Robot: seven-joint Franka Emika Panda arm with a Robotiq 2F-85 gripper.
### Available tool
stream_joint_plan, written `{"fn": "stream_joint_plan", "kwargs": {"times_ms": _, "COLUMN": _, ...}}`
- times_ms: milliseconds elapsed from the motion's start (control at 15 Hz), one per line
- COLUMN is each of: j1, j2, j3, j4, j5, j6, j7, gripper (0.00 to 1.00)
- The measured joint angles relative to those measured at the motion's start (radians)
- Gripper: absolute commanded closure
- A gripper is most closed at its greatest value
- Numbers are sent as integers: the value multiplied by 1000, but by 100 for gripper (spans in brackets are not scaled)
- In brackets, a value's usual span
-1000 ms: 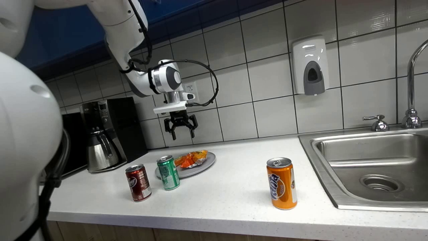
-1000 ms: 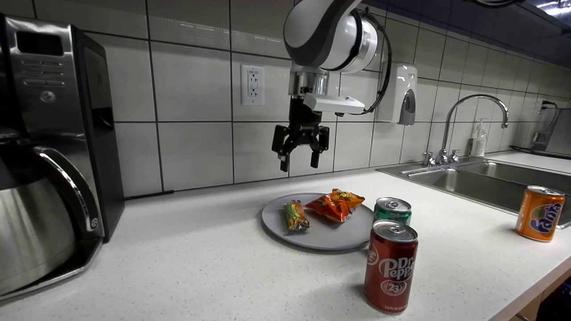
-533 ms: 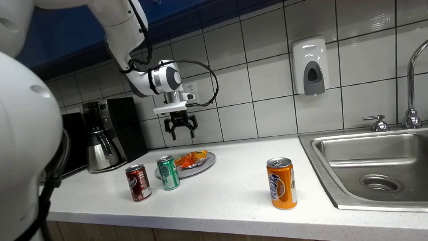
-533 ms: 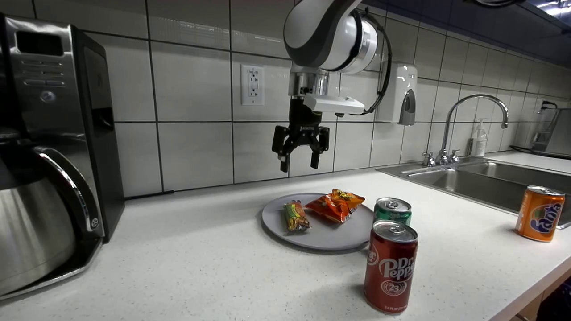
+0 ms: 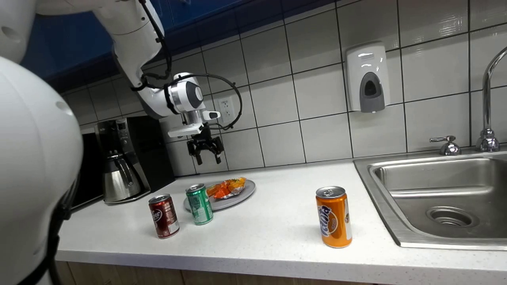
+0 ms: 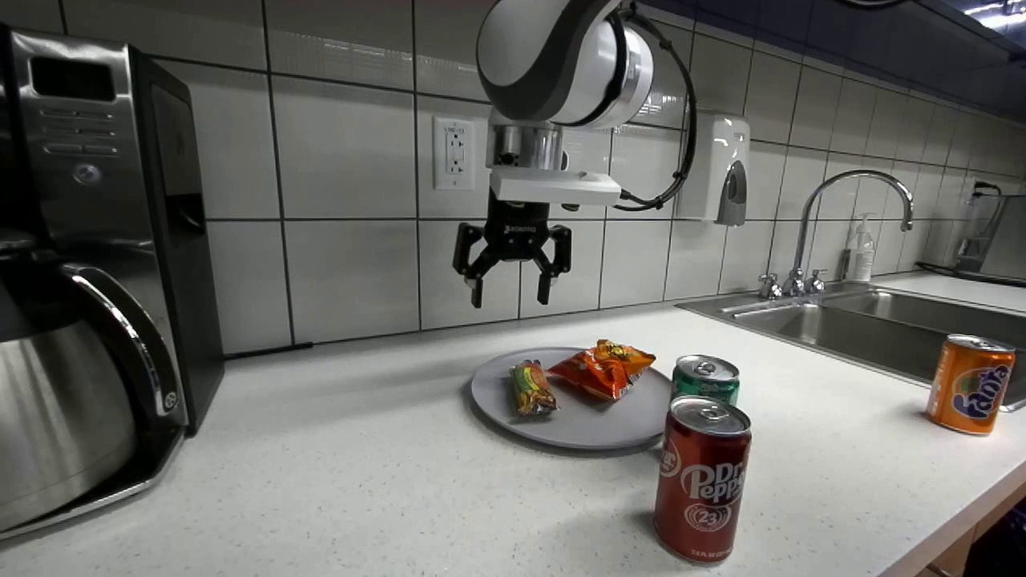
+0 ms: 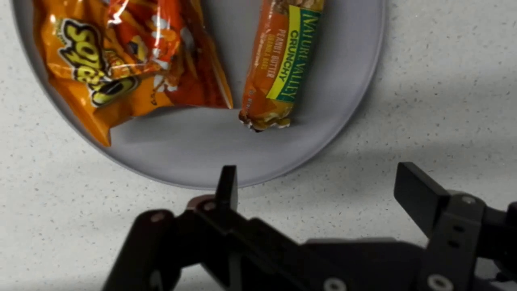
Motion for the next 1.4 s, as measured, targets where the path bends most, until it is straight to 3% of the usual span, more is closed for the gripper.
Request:
{"fn": "stream_joint_plan", "kwargs": {"times_ms": 533, "j1": 51, "j2": 38, "j3": -36, "j4": -24, "j5": -3, "j6": 40, "j7": 263, "gripper": 0}}
{"fn": "stream_joint_plan", "kwargs": {"times_ms": 1400, "j1": 51, "j2": 41, "j3": -42, "j4": -88, "j5": 32, "j6": 70, "j7": 330, "gripper": 0}}
